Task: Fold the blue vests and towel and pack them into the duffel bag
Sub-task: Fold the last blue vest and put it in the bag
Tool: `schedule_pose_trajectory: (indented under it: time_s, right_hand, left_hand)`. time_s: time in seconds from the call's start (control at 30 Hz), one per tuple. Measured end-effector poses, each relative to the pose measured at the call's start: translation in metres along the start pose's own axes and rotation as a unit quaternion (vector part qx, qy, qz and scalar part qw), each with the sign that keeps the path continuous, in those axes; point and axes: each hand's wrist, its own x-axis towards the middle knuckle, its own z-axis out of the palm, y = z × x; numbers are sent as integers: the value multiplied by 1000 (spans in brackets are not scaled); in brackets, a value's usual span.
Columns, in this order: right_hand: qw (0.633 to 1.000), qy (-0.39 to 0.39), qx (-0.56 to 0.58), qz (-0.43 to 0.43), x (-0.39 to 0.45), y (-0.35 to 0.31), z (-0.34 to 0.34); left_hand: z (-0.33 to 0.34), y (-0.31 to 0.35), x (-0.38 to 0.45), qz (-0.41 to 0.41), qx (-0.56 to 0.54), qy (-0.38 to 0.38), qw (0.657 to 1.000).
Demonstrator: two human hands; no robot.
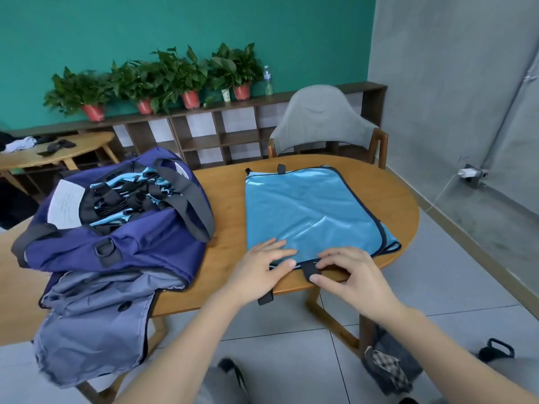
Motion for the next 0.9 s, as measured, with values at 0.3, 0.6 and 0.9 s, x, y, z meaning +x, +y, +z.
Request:
schedule_pose_trajectory:
  time_s: [0.3, 0.6, 0.9]
  right_hand:
    - [997, -13, 24, 66, -18, -21, 12]
    - [979, 15, 151, 135, -18, -50, 5]
    - [947, -40, 166, 273, -21, -70, -6]
  left_hand:
    - [0, 6, -1, 34, 135, -40, 989]
    - [1, 6, 0, 27, 137, -39, 989]
    - [0, 6, -7, 18, -11, 46, 999]
